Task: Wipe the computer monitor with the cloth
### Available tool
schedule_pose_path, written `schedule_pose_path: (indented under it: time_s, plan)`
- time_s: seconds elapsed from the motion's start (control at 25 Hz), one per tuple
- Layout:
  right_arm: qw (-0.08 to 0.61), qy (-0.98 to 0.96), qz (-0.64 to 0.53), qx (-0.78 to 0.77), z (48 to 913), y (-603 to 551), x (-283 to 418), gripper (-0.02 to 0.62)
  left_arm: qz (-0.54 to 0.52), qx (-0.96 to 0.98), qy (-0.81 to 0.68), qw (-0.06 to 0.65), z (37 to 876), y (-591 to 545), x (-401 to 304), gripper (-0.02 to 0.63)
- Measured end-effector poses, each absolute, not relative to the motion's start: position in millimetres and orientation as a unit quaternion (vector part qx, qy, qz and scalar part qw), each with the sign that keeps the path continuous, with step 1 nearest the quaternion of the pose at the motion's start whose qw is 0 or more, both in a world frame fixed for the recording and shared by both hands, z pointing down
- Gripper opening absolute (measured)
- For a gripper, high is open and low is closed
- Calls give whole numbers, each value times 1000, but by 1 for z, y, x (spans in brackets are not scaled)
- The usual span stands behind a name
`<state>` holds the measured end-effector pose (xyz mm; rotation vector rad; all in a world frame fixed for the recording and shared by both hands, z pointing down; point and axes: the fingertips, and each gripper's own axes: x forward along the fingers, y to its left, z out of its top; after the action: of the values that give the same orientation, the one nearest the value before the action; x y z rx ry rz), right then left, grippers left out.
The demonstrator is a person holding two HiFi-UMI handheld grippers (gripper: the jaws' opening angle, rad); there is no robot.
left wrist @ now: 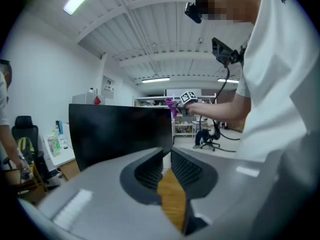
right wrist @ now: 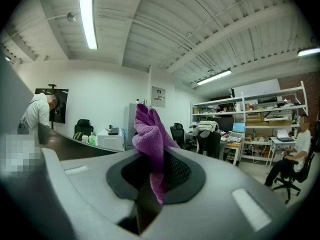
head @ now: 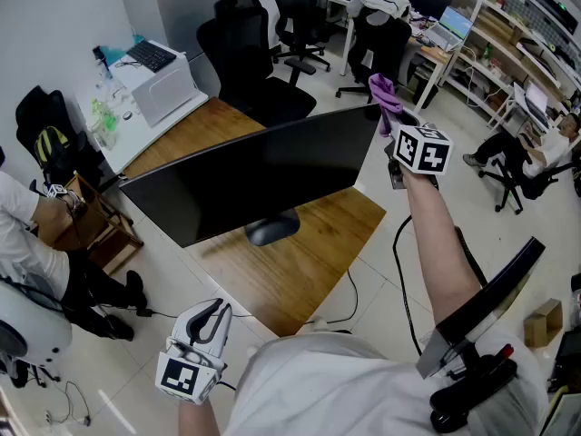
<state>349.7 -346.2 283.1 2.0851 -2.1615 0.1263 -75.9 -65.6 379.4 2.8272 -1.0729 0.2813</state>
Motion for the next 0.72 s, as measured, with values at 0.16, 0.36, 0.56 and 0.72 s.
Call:
schedule_pose_path:
  time_s: [0.16,0.36,0.56,0.72]
  plan:
    - [70,-725,38,684,281,-346,330,48,91,931,-351,49,378,-64,-83,71]
    - [78,-734,35,673,281,-344,302,48,88,930,-353,50,378,-60,-98,71]
    - [80,-741,33,666,281,-340,276,48,90,931,-350,45,383,-53,-116,71]
    - [82,-746,32,660,280,-340,254,48,85,929,-358,48,379,-50,-130,71]
